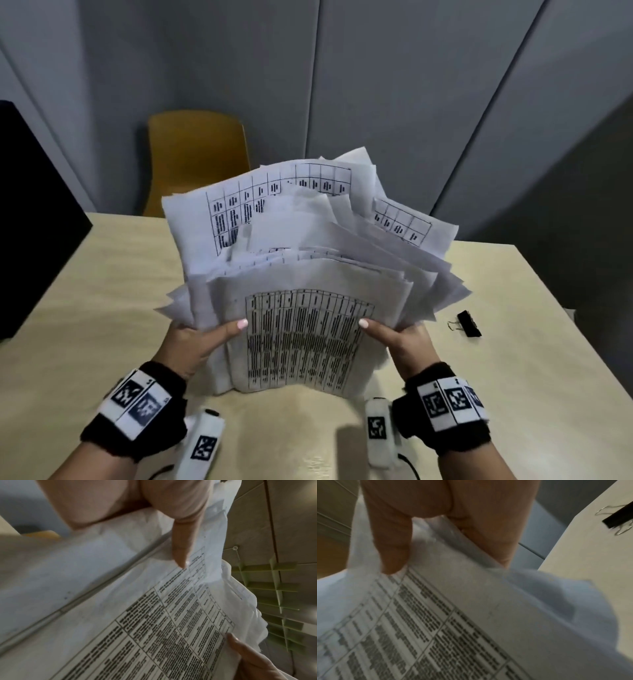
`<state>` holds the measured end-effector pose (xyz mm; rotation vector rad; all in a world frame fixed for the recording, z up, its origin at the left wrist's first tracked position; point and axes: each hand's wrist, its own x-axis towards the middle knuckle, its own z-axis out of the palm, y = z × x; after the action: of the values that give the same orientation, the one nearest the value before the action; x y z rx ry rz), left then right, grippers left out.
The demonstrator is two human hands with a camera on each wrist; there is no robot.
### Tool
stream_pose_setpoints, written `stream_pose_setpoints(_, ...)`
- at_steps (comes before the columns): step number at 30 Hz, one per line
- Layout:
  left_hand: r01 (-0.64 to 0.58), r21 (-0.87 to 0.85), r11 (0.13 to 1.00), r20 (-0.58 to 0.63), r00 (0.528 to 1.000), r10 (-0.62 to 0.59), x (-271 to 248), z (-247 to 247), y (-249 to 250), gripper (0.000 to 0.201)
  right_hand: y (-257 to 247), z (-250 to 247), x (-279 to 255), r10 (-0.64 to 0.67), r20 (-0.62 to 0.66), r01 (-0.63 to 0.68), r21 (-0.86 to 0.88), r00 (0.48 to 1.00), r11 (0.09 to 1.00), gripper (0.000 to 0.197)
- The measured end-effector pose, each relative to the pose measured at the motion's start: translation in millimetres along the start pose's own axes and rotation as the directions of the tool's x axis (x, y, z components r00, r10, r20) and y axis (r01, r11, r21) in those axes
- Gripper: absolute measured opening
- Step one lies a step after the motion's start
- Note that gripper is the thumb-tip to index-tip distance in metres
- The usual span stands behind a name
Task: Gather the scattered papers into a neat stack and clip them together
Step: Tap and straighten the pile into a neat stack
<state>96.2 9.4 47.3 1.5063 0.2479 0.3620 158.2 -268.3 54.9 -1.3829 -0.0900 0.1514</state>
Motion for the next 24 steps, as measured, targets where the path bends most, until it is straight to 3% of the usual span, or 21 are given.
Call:
stream_pose_setpoints(3,0.043,0.029,0.999,-0.078,0.996,-0.040,1,-1,-2,0.028,5,-1,5,-0.006,-0.067,0.008,0.018,0.998,1.000,0.077)
stream_pose_setpoints(7,0.115,0.009,0.993,0.042,0.992,-0.115,-1,-15,-5,0.079,6,-8,1,0.029,-0.038,-0.028,0.037,0.999,0.999,0.095)
stream_pose_setpoints(9,0.150,-0.005,0.989,0.113,0.982,-0.149,-3,-14,-7,0.088,6,-6,-1,0.070,0.011,-0.070,0.027,0.997,0.997,0.090)
stream_pose_setpoints(11,0.171,0.001,0.985,0.099,0.980,-0.170,0,-9,-8,0.077,8,-4,1,0.068,0.006,-0.068,0.005,0.998,0.998,0.084)
stream_pose_setpoints(12,0.170,0.002,0.985,0.087,0.982,-0.169,0,-6,-6,0.059,9,-4,2,0.055,-0.017,-0.056,-0.033,0.998,0.998,0.078)
stream_pose_setpoints(14,0.124,0.013,0.992,0.055,0.991,-0.125,-2,-3,3,0.028,6,-8,5,0.030,-0.037,-0.033,-0.100,0.999,0.994,0.040)
stream_pose_setpoints(15,0.080,0.020,0.997,0.050,0.995,-0.081,-1,-5,6,0.031,1,-9,4,-0.001,-0.022,-0.001,-0.113,1.000,0.994,0.027)
stream_pose_setpoints(18,-0.037,-0.005,0.999,0.097,0.995,0.037,2,-14,15,0.036,-7,-17,4,-0.061,0.037,0.064,-0.096,0.997,0.993,0.032)
stream_pose_setpoints(19,-0.051,-0.011,0.999,0.129,0.990,0.051,4,-18,16,0.048,-9,-20,3,-0.067,0.050,0.070,-0.068,0.997,0.995,0.034)
stream_pose_setpoints(21,-0.033,-0.017,0.999,0.150,0.988,0.035,4,-22,16,0.067,-7,-23,3,-0.054,0.067,0.054,-0.006,0.996,0.999,0.042)
stream_pose_setpoints(24,-0.041,-0.054,0.998,0.210,0.976,0.052,-1,-14,18,0.067,-3,-17,3,0.003,0.100,-0.002,-0.014,0.995,1.000,0.063)
